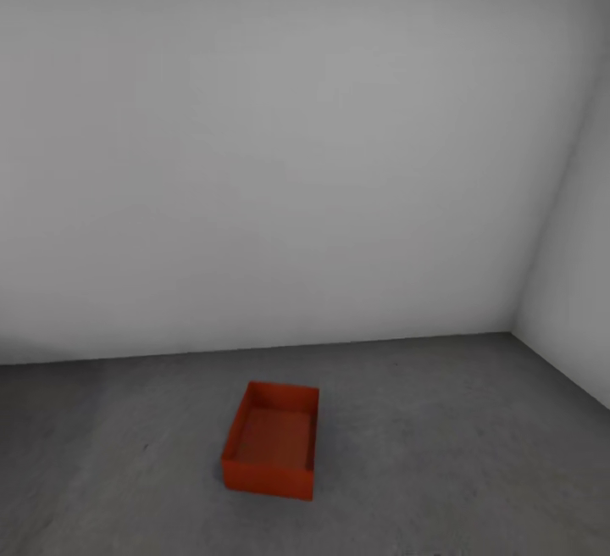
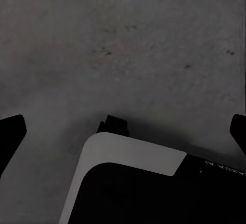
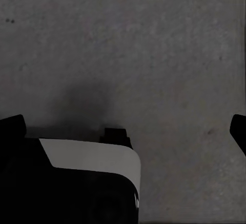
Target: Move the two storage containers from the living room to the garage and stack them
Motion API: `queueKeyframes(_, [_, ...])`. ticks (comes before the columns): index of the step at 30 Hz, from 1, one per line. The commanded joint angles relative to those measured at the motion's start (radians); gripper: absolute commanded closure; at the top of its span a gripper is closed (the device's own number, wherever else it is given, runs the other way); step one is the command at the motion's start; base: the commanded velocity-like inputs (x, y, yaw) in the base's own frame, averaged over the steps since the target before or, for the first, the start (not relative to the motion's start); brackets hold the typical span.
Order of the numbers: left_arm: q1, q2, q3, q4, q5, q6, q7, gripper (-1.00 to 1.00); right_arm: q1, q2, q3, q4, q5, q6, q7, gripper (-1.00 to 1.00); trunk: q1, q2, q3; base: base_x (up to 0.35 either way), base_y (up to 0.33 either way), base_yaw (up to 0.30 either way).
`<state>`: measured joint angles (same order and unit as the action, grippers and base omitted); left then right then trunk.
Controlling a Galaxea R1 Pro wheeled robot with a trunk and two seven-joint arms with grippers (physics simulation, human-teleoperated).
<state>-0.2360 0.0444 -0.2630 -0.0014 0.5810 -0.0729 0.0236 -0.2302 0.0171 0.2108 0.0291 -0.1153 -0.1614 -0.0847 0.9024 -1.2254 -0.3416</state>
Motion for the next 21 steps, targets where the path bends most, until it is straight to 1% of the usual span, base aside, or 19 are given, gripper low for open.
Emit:
queueKeyframes(1, [0.0,0.0,-0.009,0.0,0.007,-0.002,0.002,-1.0,-0.001,0.001,0.009,0.003,-0.011,-0.006,-0.002,-1.0,0.0,-0.001,-0.001,0.0,0.0,-0.285])
queueKeyframes(5, [0.0,0.0,-0.009,0.0,0.007,-0.002,0.003,-1.0,-0.001,0.002,0.008,0.003,-0.013,-0.002,-0.002,-1.0,0.0,-0.001,-0.001,0.0,0.0,-0.272])
queueKeyframes(14, [0.0,0.0,-0.009,0.0,0.007,-0.002,0.003,-1.0,-0.001,0.005,0.007,0.004,-0.015,0.002,0.007,-1.0,0.0,-0.001,0.007,0.0,0.0,-0.213])
queueKeyframes(21, [0.0,0.0,-0.009,0.0,0.007,-0.002,0.003,-1.0,-0.001,0.0,0.007,0.003,-0.011,0.001,0.012,-1.0,0.0,-0.001,0.007,0.0,0.0,-0.275])
